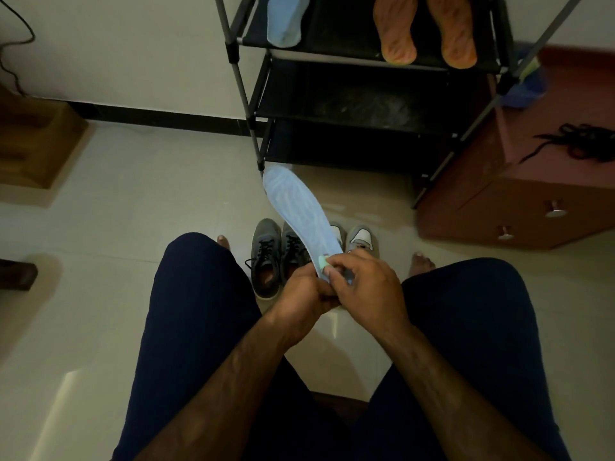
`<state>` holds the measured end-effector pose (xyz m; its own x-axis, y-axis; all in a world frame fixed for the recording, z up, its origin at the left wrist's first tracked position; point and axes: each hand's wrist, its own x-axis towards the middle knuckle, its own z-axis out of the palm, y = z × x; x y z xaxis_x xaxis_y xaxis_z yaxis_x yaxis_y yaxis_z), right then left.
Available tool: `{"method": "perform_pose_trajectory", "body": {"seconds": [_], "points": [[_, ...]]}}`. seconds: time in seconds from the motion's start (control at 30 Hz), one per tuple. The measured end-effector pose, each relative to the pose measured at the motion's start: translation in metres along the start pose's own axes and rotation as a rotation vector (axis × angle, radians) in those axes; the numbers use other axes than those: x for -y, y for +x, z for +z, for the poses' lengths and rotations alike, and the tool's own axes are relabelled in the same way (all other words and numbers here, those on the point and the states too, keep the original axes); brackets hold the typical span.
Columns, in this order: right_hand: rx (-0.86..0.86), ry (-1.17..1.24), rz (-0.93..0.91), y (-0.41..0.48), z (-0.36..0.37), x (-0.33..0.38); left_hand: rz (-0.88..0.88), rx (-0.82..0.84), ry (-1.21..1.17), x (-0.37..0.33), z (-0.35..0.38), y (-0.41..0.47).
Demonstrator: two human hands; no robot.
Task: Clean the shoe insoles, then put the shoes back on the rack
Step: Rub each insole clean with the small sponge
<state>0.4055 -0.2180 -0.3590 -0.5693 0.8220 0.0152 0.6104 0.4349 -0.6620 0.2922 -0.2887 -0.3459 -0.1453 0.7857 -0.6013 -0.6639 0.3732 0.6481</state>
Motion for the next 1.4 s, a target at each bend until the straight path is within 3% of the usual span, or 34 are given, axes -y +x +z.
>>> {"method": "perform_pose_trajectory", "body": {"seconds": [0.57,0.73,0.9,1.4], "points": [[0.059,0.026,-0.005,-0.003,-0.004,-0.001,-0.003,-0.031,0.022,-0.002,-0.003,0.002],[-0.026,0.003,0.052,0.004,-0.004,-0.004,-0.014,-0.001,0.052,0.001,0.003,0.001],[0.058,0.048,0.003,-0.004,-0.004,-0.003,-0.006,-0.004,0.056,-0.001,-0.003,0.000],[-0.013,0.079,0.061,0.003,-0.004,-0.011,-0.040,0.030,0.161,0.008,0.001,0.001]]}}
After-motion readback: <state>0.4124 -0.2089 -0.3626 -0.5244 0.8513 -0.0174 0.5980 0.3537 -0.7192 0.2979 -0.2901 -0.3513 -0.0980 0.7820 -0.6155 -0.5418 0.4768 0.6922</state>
